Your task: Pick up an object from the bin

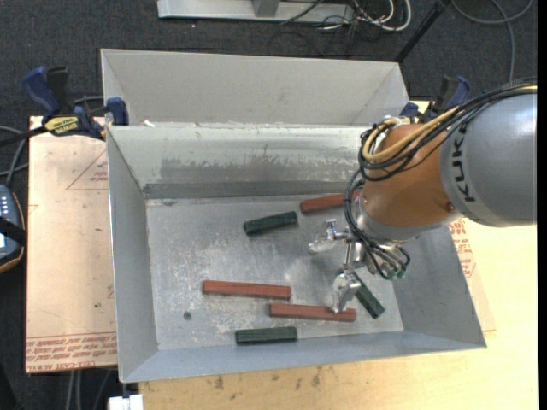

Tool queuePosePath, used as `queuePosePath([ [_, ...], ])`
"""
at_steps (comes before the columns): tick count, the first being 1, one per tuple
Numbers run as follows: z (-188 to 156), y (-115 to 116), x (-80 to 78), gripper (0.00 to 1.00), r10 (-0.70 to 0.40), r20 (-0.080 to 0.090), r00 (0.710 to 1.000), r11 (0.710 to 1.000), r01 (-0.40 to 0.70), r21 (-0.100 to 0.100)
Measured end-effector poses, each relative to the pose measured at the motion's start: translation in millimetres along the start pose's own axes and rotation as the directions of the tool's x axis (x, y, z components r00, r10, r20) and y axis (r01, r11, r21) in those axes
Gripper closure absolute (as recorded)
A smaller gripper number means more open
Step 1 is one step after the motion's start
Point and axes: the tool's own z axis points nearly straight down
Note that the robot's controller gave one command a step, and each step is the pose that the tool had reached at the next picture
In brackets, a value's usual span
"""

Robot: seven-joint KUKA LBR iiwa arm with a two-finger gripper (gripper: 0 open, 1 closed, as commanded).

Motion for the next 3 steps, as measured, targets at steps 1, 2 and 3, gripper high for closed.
queuePosePath([
  [1,18.0,14.7,41.8,1.0,0.051,0.022,0.998,0.999,-0.051,0.004],
  [2,18.0,14.7,41.7,1.0,0.051,0.022,0.998,0.999,-0.051,0.004],
  [3,-163.8,-0.9,54.7,1.0,0.008,0.01,1.0,1.0,-0.008,0.005],
])
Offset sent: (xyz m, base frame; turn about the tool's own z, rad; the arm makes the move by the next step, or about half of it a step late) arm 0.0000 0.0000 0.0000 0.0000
